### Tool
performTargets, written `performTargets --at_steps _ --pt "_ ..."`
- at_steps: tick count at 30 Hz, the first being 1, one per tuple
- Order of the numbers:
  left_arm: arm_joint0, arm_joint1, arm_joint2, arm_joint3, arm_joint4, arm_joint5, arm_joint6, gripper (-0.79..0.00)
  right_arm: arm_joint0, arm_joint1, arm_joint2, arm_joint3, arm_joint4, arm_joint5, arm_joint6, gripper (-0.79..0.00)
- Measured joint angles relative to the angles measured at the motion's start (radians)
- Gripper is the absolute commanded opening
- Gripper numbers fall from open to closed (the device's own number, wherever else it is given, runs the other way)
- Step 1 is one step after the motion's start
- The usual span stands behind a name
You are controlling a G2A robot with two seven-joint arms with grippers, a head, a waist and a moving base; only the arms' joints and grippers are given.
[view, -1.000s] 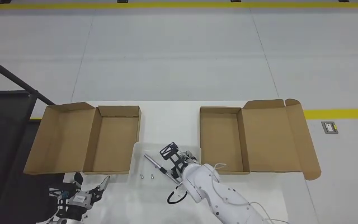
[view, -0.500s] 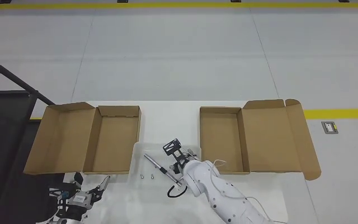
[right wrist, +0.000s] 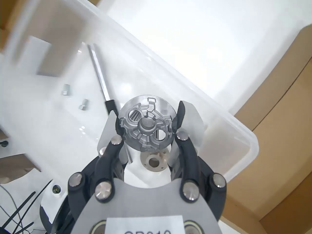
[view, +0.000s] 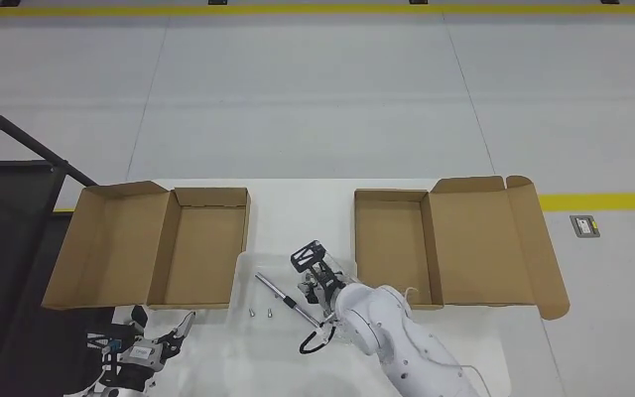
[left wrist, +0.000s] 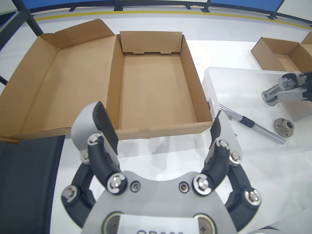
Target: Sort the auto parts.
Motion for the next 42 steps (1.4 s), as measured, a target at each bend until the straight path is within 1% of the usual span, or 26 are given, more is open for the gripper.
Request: performTargets --at_steps 2,5,8,16,18,19,21,24,26,28,32,35,38,42 --pt "0.000 0.000 0.000 0.000 0.000 0.000 0.000 0.000 -0.058 0.020 0.070 -0.114 0.026 -0.077 -0.025 -0.785" --pt "0.000 0.000 0.000 0.000 0.000 0.000 0.000 0.000 -0.135 0.043 0.162 -0.251 0.026 -0.158 -0.052 -0.785" --pt "0.000 0.000 0.000 0.000 0.000 0.000 0.000 0.000 -0.184 0.052 0.197 -0.347 -0.008 -0.185 -0.074 -0.785" --pt "0.000 0.000 0.000 0.000 0.000 0.000 0.000 0.000 -0.178 0.052 0.194 -0.332 -0.005 -0.182 -0.075 -0.785" --pt "0.000 0.000 0.000 0.000 0.000 0.000 0.000 0.000 -0.181 0.048 0.193 -0.317 0.020 -0.153 -0.113 -0.785" --pt "0.000 0.000 0.000 0.000 0.000 0.000 0.000 0.000 -0.176 0.045 0.194 -0.303 0.025 -0.120 -0.142 -0.785" --pt "0.000 0.000 0.000 0.000 0.000 0.000 0.000 0.000 -0.149 0.034 0.193 -0.261 0.010 -0.004 -0.220 -0.785" --pt "0.000 0.000 0.000 0.000 0.000 0.000 0.000 0.000 -0.093 0.016 0.176 -0.173 -0.052 0.187 -0.325 -0.785" --pt "0.000 0.000 0.000 0.000 0.000 0.000 0.000 0.000 -0.035 0.004 0.169 -0.084 -0.053 0.276 -0.349 -0.785" --pt "0.000 0.000 0.000 0.000 0.000 0.000 0.000 0.000 0.028 -0.004 0.174 0.016 -0.053 0.328 -0.341 -0.785" --pt "0.000 0.000 0.000 0.000 0.000 0.000 0.000 0.000 0.187 -0.025 0.157 0.295 -0.078 0.399 -0.284 -0.785" --pt "0.000 0.000 0.000 0.000 0.000 0.000 0.000 0.000 0.271 -0.040 0.141 0.461 -0.076 0.424 -0.264 -0.785" --pt "0.000 0.000 0.000 0.000 0.000 0.000 0.000 0.000 0.322 -0.051 0.139 0.583 -0.055 0.421 -0.259 -0.785" --pt "0.000 0.000 0.000 0.000 0.000 0.000 0.000 0.000 0.356 -0.060 0.142 0.685 -0.036 0.416 -0.250 -0.785"
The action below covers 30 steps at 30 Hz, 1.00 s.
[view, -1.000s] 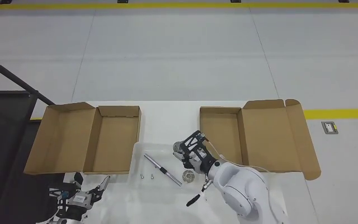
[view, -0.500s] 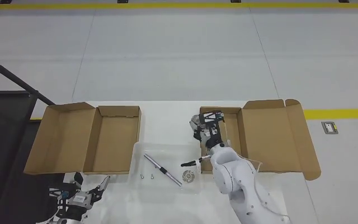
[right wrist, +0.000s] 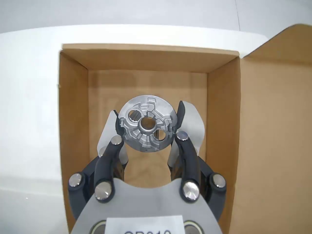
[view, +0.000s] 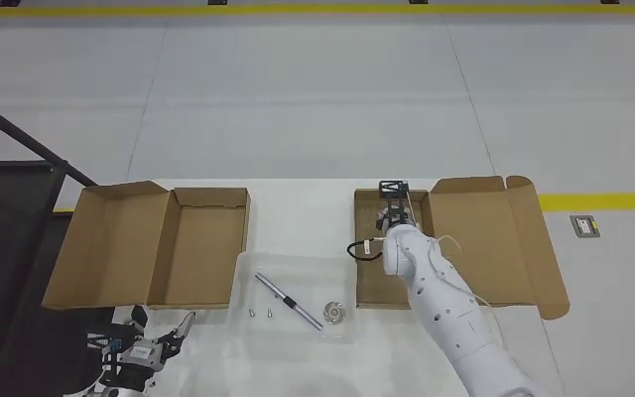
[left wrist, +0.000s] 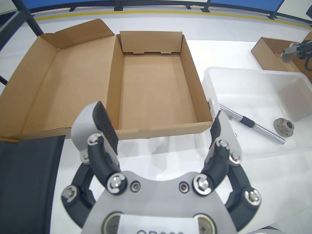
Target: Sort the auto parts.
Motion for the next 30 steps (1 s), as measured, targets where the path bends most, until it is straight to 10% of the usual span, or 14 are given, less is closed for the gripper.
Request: performTargets --at_steps 1,5,16,30 --pt "0.000 0.000 0.000 0.000 0.000 0.000 0.000 0.000 0.004 -0.001 0.001 0.015 0.002 -0.002 0.000 -0.763" --pt "0.000 0.000 0.000 0.000 0.000 0.000 0.000 0.000 0.013 -0.004 0.012 0.054 0.013 -0.010 -0.006 0.000" --pt "0.000 0.000 0.000 0.000 0.000 0.000 0.000 0.000 -0.024 0.001 0.050 -0.019 0.016 -0.018 -0.022 0.000" --pt "0.000 0.000 0.000 0.000 0.000 0.000 0.000 0.000 -0.556 0.093 0.104 -0.938 -0.185 -0.494 0.255 0.000"
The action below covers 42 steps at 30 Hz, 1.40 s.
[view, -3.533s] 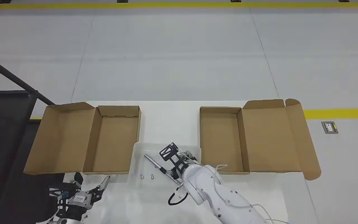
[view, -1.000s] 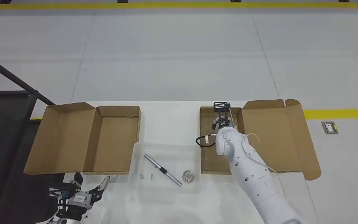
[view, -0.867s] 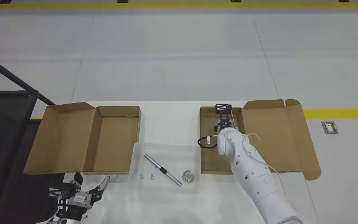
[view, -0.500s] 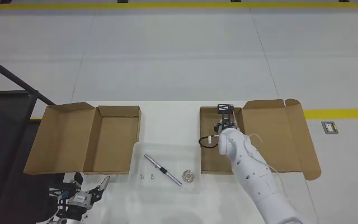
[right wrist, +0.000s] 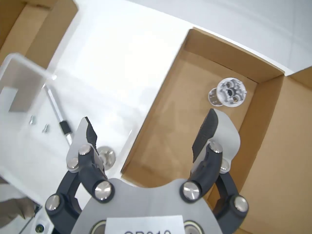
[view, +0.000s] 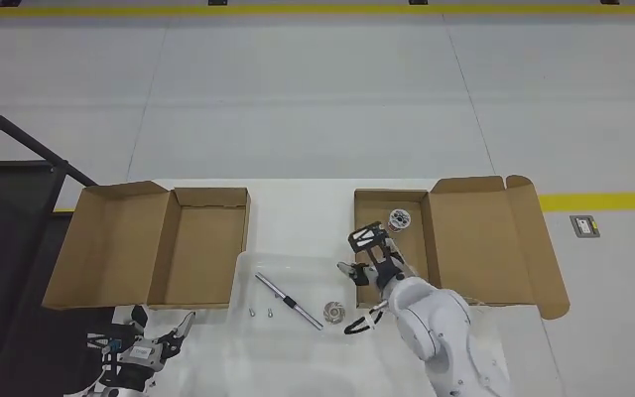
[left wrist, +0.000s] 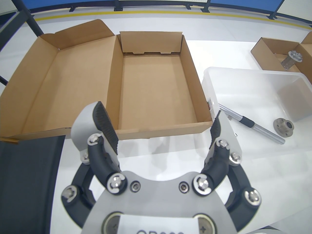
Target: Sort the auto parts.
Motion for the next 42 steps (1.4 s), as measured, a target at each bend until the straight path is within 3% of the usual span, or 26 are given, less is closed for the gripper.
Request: performTargets --at_steps 5,14,19,20,21,22,24,27,31,34,38,42 --pt "0.000 0.000 0.000 0.000 0.000 0.000 0.000 0.000 -0.037 0.002 -0.082 -0.058 -0.025 -0.109 0.066 0.000" --pt "0.000 0.000 0.000 0.000 0.000 0.000 0.000 0.000 -0.036 0.001 -0.084 -0.056 -0.023 -0.111 0.065 0.000" --pt "0.000 0.000 0.000 0.000 0.000 0.000 0.000 0.000 -0.019 0.000 -0.164 -0.020 -0.091 -0.197 0.060 0.000" --pt "0.000 0.000 0.000 0.000 0.000 0.000 0.000 0.000 -0.003 -0.004 -0.195 -0.007 -0.126 -0.199 0.079 -0.046" --pt "0.000 0.000 0.000 0.000 0.000 0.000 0.000 0.000 0.009 -0.008 -0.219 0.003 -0.145 -0.199 0.092 -0.246" --pt "0.000 0.000 0.000 0.000 0.000 0.000 0.000 0.000 0.022 -0.012 -0.241 0.014 -0.159 -0.196 0.104 -0.326" --pt "0.000 0.000 0.000 0.000 0.000 0.000 0.000 0.000 0.053 -0.022 -0.281 0.048 -0.178 -0.180 0.140 -0.249" --pt "0.000 0.000 0.000 0.000 0.000 0.000 0.000 0.000 0.104 -0.037 -0.314 0.111 -0.161 -0.177 0.208 -0.372" --pt "0.000 0.000 0.000 0.000 0.000 0.000 0.000 0.000 0.172 -0.055 -0.335 0.202 -0.114 -0.186 0.291 -0.219" --pt "0.000 0.000 0.000 0.000 0.000 0.000 0.000 0.000 0.215 -0.067 -0.350 0.265 -0.093 -0.182 0.324 -0.203" --pt "0.000 0.000 0.000 0.000 0.000 0.000 0.000 0.000 0.260 -0.082 -0.367 0.346 -0.078 -0.168 0.348 -0.111" --pt "0.000 0.000 0.000 0.000 0.000 0.000 0.000 0.000 0.289 -0.096 -0.391 0.409 -0.074 -0.160 0.385 -0.132"
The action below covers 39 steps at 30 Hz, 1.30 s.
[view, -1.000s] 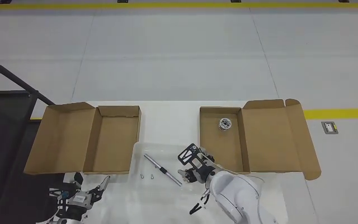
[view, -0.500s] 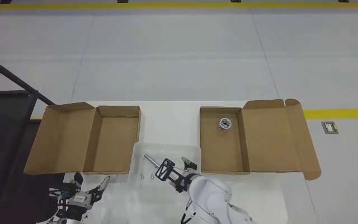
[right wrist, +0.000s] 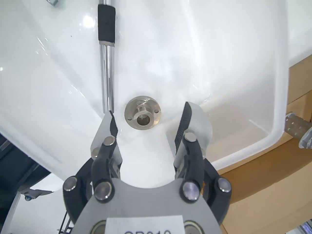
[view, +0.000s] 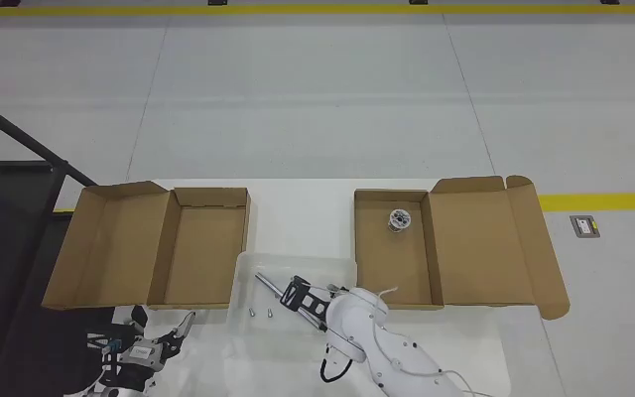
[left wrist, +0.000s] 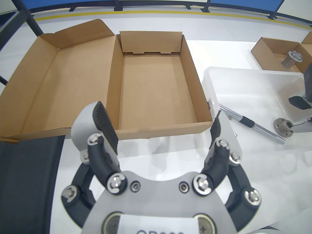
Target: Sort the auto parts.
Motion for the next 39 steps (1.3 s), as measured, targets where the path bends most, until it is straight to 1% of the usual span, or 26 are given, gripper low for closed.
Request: performTargets --at_steps 1,4,6,7,9,13,21,25,32,35,37,38,39 --pt "0.000 0.000 0.000 0.000 0.000 0.000 0.000 0.000 0.006 -0.003 -0.004 0.012 0.004 0.001 0.005 -0.185" --pt "0.000 0.000 0.000 0.000 0.000 0.000 0.000 0.000 0.020 -0.011 -0.011 0.047 0.011 0.008 0.019 -0.225" --pt "0.000 0.000 0.000 0.000 0.000 0.000 0.000 0.000 0.026 -0.016 -0.015 0.064 0.013 0.013 0.024 -0.305" --pt "0.000 0.000 0.000 0.000 0.000 0.000 0.000 0.000 0.028 -0.017 -0.016 0.071 0.013 0.015 0.027 -0.369" --pt "0.000 0.000 0.000 0.000 0.000 0.000 0.000 0.000 0.033 -0.021 -0.017 0.083 0.012 0.019 0.029 -0.397" --pt "0.000 0.000 0.000 0.000 0.000 0.000 0.000 0.000 0.038 -0.026 -0.016 0.095 0.012 0.021 0.027 -0.413" --pt "0.000 0.000 0.000 0.000 0.000 0.000 0.000 0.000 0.044 -0.033 -0.010 0.109 0.007 0.018 0.074 -0.419" --pt "0.000 0.000 0.000 0.000 0.000 0.000 0.000 0.000 0.052 -0.038 -0.005 0.129 0.016 0.014 0.082 -0.449" --pt "0.000 0.000 0.000 0.000 0.000 0.000 0.000 0.000 0.074 -0.049 -0.006 0.179 0.035 0.005 0.088 -0.471" --pt "0.000 0.000 0.000 0.000 0.000 0.000 0.000 0.000 0.080 -0.054 -0.008 0.192 0.042 0.005 0.091 -0.499" --pt "0.000 0.000 0.000 0.000 0.000 0.000 0.000 0.000 0.083 -0.057 -0.008 0.200 0.044 0.005 0.092 -0.594" --pt "0.000 0.000 0.000 0.000 0.000 0.000 0.000 0.000 0.084 -0.058 -0.008 0.206 0.046 0.005 0.091 -0.659" --pt "0.000 0.000 0.000 0.000 0.000 0.000 0.000 0.000 0.085 -0.059 -0.008 0.209 0.048 0.004 0.091 -0.742"
